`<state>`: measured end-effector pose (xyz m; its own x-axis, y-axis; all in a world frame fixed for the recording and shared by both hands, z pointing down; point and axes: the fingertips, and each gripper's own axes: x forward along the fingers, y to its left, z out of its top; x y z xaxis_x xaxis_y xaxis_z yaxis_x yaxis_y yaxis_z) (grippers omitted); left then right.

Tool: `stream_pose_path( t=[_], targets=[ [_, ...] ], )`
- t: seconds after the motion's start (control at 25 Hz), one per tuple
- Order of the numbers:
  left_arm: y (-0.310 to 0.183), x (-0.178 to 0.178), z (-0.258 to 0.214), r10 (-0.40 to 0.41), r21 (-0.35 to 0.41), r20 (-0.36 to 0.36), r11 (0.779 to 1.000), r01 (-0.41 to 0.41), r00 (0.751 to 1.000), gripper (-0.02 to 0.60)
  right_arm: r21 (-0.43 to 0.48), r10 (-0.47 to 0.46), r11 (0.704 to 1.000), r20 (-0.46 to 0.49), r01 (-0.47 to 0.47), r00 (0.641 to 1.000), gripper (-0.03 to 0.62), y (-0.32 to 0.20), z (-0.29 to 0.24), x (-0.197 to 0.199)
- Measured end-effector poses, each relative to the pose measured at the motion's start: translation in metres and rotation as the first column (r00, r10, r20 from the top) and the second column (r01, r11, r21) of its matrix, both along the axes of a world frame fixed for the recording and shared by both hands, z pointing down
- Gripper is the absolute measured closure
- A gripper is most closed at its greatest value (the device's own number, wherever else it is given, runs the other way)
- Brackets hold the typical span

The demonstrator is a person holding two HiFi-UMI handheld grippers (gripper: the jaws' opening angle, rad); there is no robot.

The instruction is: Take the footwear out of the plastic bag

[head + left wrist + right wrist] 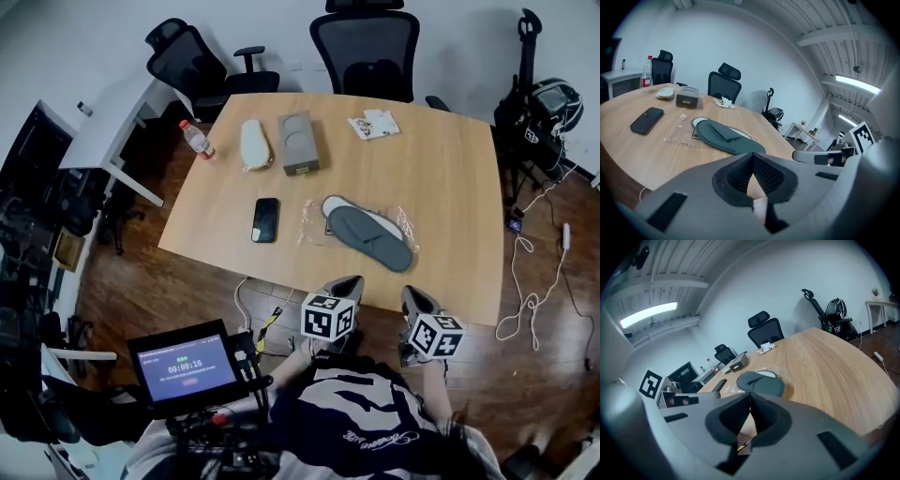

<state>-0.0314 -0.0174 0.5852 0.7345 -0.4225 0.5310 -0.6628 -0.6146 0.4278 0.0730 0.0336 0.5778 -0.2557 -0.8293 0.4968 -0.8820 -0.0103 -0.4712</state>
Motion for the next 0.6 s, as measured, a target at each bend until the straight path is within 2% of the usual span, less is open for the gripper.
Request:
stream_pose_path(
  t=[0.36, 0.6],
  targets=[
    [0.103, 0.000, -0.013, -0.088, 0.012, -0.019, 0.996, 0.088, 0.996, 0.578, 0.029, -0.089, 0.996, 0.004, 0.089, 0.996, 0.599, 0.099, -0.011, -0.013],
    [0.145, -0.018, -0.023, -0.121, 0.024, -0.009, 0.992, 0.121, 0.993, 0.578, 0.046, -0.139, 0.989, 0.017, 0.138, 0.990, 0.600, 0.132, -0.017, -0.034]
  ],
)
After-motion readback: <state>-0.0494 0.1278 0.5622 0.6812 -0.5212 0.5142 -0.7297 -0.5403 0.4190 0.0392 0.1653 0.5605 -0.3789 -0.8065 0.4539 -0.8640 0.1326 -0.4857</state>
